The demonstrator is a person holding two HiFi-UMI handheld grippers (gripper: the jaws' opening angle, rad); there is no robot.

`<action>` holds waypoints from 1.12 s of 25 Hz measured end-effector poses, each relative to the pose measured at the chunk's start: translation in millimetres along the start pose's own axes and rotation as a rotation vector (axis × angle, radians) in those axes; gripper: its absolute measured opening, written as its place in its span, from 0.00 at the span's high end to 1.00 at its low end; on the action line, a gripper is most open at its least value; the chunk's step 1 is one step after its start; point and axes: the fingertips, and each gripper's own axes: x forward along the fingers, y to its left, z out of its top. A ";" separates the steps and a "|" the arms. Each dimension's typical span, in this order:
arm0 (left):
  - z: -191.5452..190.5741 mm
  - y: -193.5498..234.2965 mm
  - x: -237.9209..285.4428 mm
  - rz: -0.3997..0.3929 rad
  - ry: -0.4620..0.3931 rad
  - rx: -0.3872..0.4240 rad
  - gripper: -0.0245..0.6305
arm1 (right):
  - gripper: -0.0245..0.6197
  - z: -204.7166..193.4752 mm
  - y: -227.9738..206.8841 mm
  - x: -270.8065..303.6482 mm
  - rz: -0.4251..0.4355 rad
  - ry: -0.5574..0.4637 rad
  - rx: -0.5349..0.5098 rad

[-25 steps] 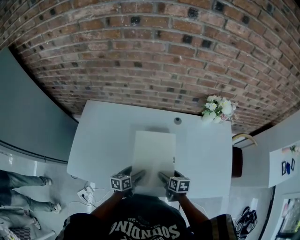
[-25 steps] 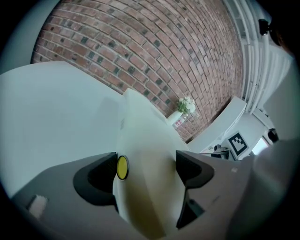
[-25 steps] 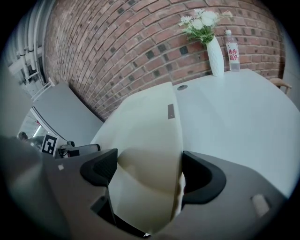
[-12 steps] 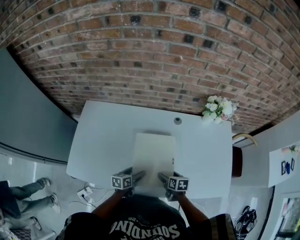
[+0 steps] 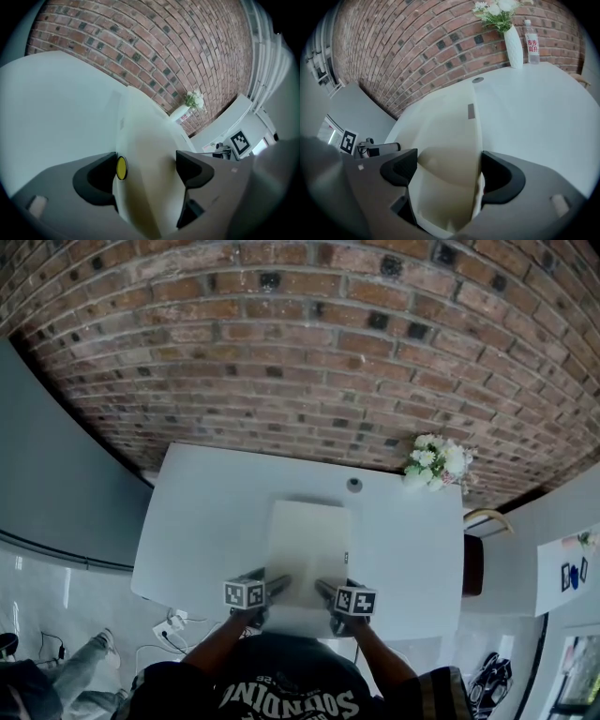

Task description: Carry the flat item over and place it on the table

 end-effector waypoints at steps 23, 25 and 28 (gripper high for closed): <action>27.5 1.6 -3.1 0.008 0.044 0.136 0.35 | 0.38 44.8 5.4 -12.6 -0.032 -0.152 -0.107; 40.7 -5.3 -9.1 0.009 0.010 0.192 0.36 | 0.45 60.5 11.9 -23.3 -0.032 -0.211 -0.143; 60.0 -20.6 -17.2 -0.011 -0.042 0.261 0.41 | 0.66 79.2 19.3 -36.9 -0.047 -0.273 -0.184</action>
